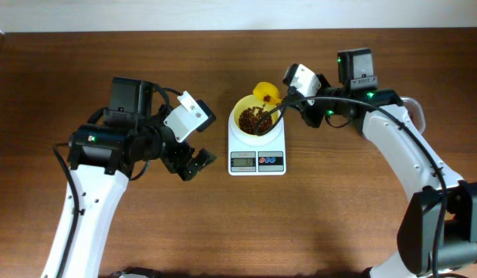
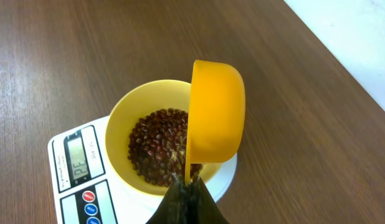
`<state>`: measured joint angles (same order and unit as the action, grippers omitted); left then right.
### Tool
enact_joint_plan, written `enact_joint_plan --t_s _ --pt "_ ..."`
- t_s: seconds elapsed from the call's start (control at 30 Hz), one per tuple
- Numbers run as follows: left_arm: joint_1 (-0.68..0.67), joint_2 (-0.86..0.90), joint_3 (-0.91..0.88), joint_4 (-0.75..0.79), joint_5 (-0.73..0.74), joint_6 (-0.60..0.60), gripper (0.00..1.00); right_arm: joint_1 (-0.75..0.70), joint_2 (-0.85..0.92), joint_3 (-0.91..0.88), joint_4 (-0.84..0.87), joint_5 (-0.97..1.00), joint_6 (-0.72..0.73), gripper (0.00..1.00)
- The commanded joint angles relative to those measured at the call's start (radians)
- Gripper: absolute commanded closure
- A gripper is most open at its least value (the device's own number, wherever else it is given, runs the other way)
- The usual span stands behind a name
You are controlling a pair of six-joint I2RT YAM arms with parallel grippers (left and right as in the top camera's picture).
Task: Scoop item into bowl and weigh 50g on scale
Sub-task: 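Tilt the scoop with the right gripper to pour beans into the bowl, then move the empty scoop right back to the bean tub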
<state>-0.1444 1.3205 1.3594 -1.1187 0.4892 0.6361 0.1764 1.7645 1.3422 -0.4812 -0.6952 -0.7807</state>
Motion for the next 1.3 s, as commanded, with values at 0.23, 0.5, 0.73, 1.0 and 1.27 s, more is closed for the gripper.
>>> enact_joint_plan --t_s 0.23,0.5,0.73,1.0,1.27 --pt "0.003 0.005 -0.003 -0.002 0.0 0.016 0.01 0.074 -0.006 -0.002 -0.001 0.144 -0.009 0.96" --pt "0.003 0.005 -0.003 -0.002 0.0 0.016 0.01 0.074 -0.009 -0.001 0.007 0.143 -0.009 0.96" --pt "0.003 0.005 -0.003 -0.002 0.0 0.016 0.01 0.085 -0.01 -0.001 -0.002 0.149 -0.008 0.96" --pt "0.003 0.005 -0.003 -0.002 0.0 0.016 0.01 0.111 -0.012 -0.001 0.029 0.259 -0.009 0.96" --pt "0.003 0.005 -0.003 -0.002 0.0 0.016 0.01 0.066 -0.19 -0.001 0.071 0.593 -0.008 0.96"
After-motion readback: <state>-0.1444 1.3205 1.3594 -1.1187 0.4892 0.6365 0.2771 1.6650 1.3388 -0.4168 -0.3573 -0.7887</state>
